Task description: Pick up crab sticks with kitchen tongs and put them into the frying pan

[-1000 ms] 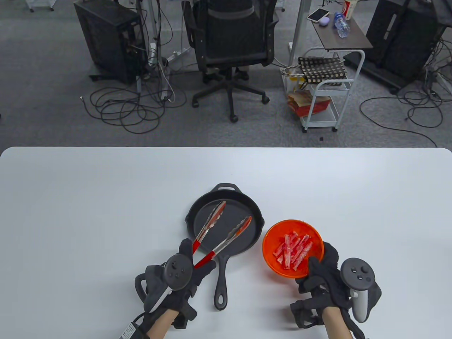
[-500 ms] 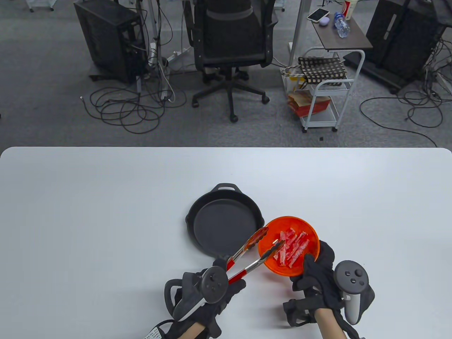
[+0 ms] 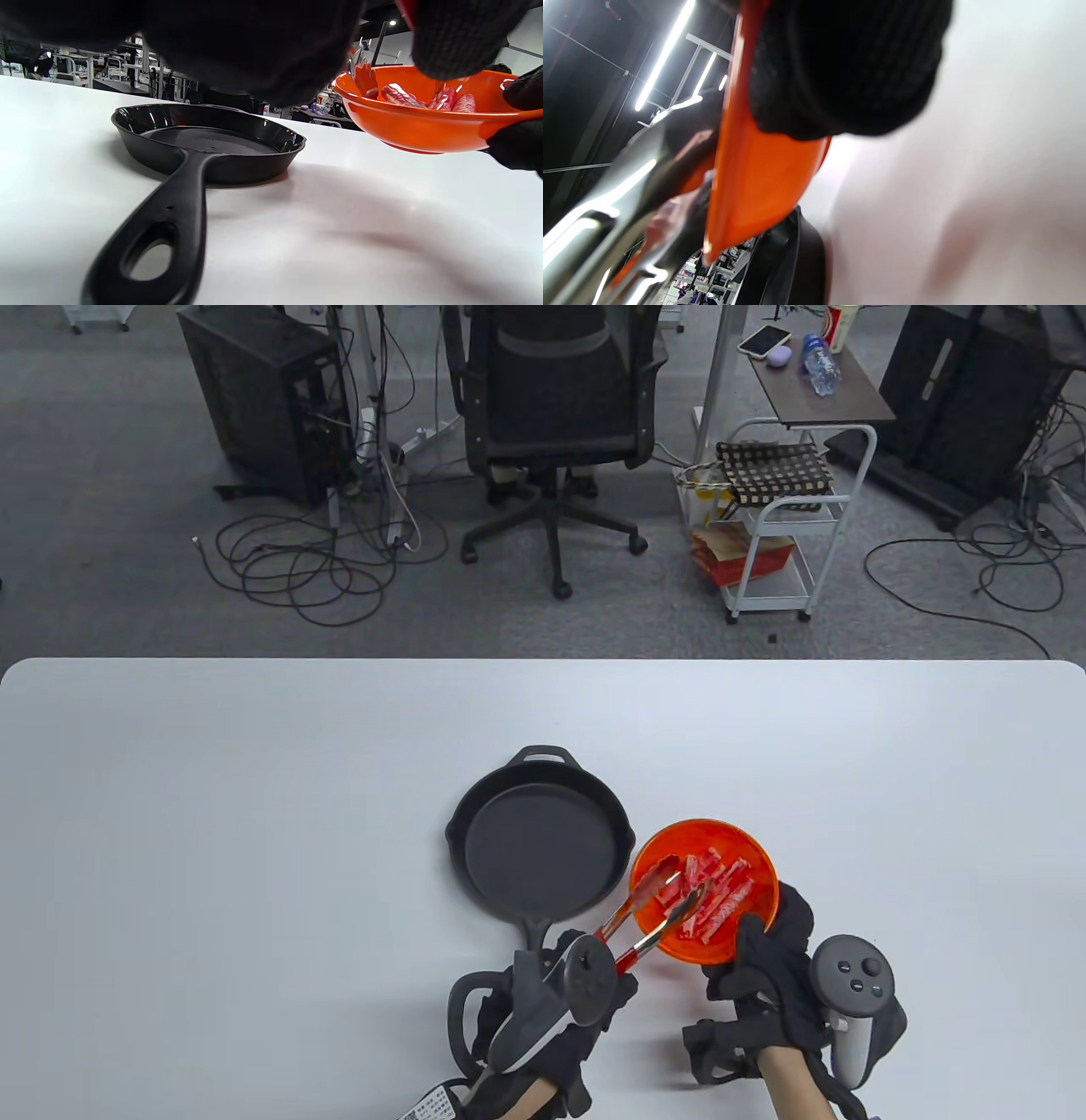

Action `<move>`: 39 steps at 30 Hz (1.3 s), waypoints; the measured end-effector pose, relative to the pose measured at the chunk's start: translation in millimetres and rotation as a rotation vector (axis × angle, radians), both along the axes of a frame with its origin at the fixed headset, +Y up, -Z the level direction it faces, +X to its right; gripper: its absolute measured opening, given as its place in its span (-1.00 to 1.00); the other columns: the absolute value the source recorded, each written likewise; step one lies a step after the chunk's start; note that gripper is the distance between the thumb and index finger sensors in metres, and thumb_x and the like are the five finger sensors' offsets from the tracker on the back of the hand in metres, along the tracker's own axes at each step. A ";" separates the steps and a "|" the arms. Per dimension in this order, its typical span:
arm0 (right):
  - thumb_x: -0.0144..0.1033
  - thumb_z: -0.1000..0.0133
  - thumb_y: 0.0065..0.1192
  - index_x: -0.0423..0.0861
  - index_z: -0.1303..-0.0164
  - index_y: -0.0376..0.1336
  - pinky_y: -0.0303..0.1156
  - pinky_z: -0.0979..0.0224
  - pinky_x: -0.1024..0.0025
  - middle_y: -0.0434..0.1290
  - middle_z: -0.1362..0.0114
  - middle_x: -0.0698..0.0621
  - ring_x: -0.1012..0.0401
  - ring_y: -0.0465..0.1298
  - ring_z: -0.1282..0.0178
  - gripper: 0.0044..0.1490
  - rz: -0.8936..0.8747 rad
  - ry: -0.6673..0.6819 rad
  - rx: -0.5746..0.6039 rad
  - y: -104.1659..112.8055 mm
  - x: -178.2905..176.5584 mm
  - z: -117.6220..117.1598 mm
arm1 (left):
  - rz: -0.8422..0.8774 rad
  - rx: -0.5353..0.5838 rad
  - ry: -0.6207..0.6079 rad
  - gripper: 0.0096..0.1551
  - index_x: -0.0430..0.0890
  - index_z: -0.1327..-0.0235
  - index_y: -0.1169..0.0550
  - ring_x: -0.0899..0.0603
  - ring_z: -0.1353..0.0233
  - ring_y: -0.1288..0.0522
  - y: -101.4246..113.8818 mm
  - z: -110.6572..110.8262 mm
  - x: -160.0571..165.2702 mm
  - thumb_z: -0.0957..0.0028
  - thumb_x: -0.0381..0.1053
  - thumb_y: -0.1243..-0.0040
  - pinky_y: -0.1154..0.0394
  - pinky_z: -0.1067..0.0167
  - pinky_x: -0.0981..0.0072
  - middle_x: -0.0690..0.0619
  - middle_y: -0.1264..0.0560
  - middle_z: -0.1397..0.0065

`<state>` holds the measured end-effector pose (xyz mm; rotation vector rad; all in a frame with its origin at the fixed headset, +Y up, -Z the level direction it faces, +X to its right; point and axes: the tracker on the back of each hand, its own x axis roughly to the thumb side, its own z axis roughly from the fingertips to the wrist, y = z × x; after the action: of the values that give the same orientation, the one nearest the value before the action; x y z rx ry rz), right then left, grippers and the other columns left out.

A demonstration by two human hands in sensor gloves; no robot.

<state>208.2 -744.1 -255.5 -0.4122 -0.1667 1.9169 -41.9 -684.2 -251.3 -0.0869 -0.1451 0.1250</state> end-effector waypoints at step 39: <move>-0.42 -0.29 -0.10 -0.33 -0.62 -0.24 0.77 0.39 0.58 0.17 -0.54 -0.39 0.15 0.71 0.32 -0.23 -0.115 -0.062 0.000 -2.3 15.1 0.0 | -0.030 0.233 0.169 -0.12 -0.11 -0.07 -0.69 0.08 0.62 -0.70 29.0 -66.5 -116.6 0.19 0.56 -0.32 -0.67 0.44 0.12 0.22 -0.77 0.40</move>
<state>223.3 -746.4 -255.5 -0.4718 -0.1799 1.7925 -158.5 -655.2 -317.7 0.1539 0.0112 0.0841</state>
